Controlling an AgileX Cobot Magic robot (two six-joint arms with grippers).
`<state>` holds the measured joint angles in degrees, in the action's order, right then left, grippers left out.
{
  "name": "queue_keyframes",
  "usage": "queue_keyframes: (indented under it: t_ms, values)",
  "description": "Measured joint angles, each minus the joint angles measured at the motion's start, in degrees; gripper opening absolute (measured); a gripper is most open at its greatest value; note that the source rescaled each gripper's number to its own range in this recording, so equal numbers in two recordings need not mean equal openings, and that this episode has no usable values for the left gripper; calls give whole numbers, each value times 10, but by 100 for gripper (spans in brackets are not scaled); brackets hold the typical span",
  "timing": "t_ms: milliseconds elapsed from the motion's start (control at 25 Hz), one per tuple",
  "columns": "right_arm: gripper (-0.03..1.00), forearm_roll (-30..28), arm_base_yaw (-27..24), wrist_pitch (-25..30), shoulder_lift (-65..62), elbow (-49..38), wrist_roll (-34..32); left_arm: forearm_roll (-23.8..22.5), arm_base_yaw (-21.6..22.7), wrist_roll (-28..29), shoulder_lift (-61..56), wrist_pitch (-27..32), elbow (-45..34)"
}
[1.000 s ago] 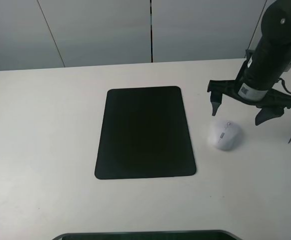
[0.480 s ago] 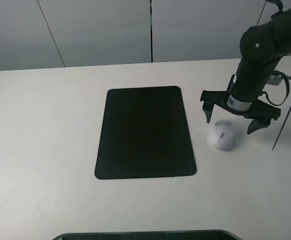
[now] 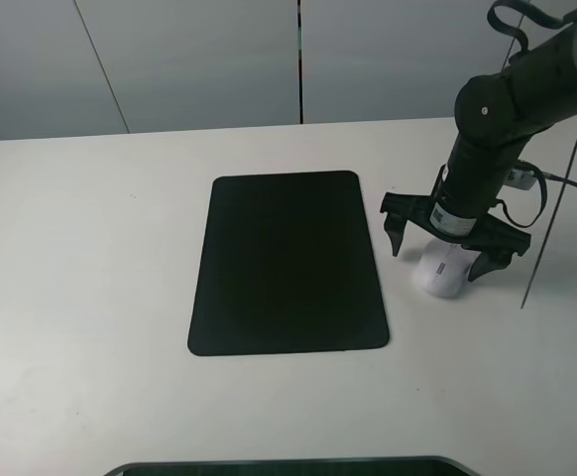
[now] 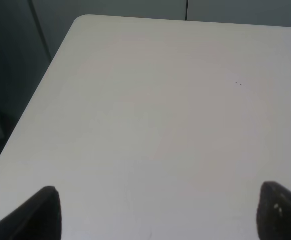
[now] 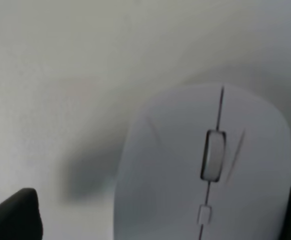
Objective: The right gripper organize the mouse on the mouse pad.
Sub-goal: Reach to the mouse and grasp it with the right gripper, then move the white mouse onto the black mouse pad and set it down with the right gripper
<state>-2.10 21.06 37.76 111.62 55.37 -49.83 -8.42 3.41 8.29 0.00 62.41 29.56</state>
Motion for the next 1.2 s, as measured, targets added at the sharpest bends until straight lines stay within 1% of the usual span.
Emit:
queue_keyframes:
  t_ms: [320, 360, 400, 440, 480, 520, 1200]
  values:
    - [100, 1, 0, 3, 12, 0, 0, 0, 0, 0, 0, 0, 0]
    - [91, 1, 0, 3, 13, 0, 0, 0, 0, 0, 0, 0, 0]
    - [69, 1, 0, 2, 13, 0, 0, 0, 0, 0, 0, 0, 0]
    - [39, 1, 0, 2, 13, 0, 0, 0, 0, 0, 0, 0, 0]
    - [7, 1, 0, 2, 13, 0, 0, 0, 0, 0, 0, 0, 0]
    - [0, 1, 0, 2, 13, 0, 0, 0, 0, 0, 0, 0, 0]
    - [0, 1, 0, 0, 15, 0, 0, 0, 0, 0, 0, 0, 0]
